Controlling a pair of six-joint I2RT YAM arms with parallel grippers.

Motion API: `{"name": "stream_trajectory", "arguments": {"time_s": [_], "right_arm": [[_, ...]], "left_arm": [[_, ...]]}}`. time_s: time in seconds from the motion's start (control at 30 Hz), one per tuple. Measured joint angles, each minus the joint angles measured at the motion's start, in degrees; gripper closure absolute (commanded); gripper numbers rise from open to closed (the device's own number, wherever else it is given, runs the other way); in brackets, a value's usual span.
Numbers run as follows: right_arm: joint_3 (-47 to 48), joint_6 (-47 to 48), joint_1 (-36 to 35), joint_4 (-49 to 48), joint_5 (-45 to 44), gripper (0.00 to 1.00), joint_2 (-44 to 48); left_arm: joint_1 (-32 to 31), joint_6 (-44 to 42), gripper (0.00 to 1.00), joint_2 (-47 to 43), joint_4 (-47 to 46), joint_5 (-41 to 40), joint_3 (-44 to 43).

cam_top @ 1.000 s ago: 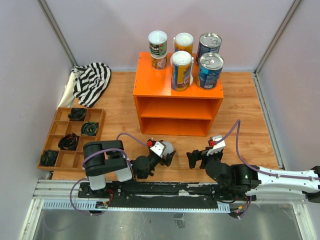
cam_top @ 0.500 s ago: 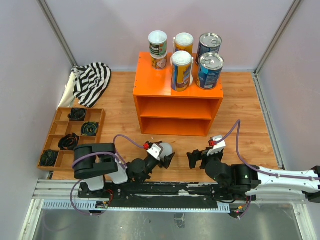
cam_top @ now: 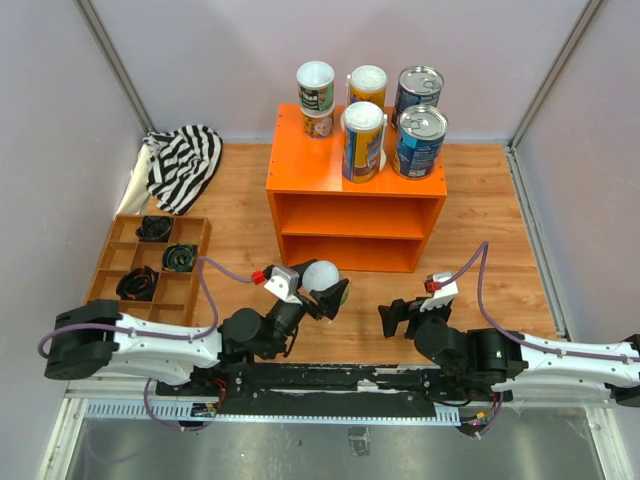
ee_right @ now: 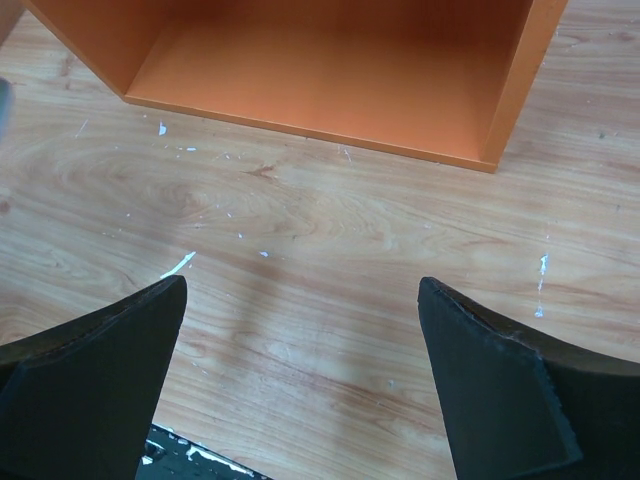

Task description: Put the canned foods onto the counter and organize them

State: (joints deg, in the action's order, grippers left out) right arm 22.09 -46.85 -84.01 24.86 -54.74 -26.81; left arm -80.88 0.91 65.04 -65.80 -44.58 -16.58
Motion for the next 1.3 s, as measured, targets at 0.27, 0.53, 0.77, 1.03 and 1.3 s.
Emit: {"name": "stream_trajectory", "arguments": {"time_s": [0.27,0.53,0.77,1.03,1.3], "right_arm": [[-0.17,-1.57,0.0,2.14,-0.5,0.0,0.42],[-0.17,-2.38,-0.02,2.49,-0.61,0.0,0.37],[-0.17,-2.69,-1.2,2.54,-0.81,0.0,0.2],[-0.15,-3.08,-3.85,2.78,-1.31,0.0,-0.94],[0.63,-4.2,-6.99,2.91,-2.84,0.0,-4.76]], "left_arm": [[-0.26,1.07,1.0,-9.22,26.08,-2.82,-13.77],[-0.26,-0.79,1.0,-11.85,43.28,-5.57,-27.3],[-0.26,-7.23,1.0,-7.91,49.96,-8.63,-42.66],[0.55,-15.41,1.0,-0.59,54.31,-11.21,-55.19],[11.93,-14.19,1.0,7.72,66.2,-4.44,-73.88]]}}
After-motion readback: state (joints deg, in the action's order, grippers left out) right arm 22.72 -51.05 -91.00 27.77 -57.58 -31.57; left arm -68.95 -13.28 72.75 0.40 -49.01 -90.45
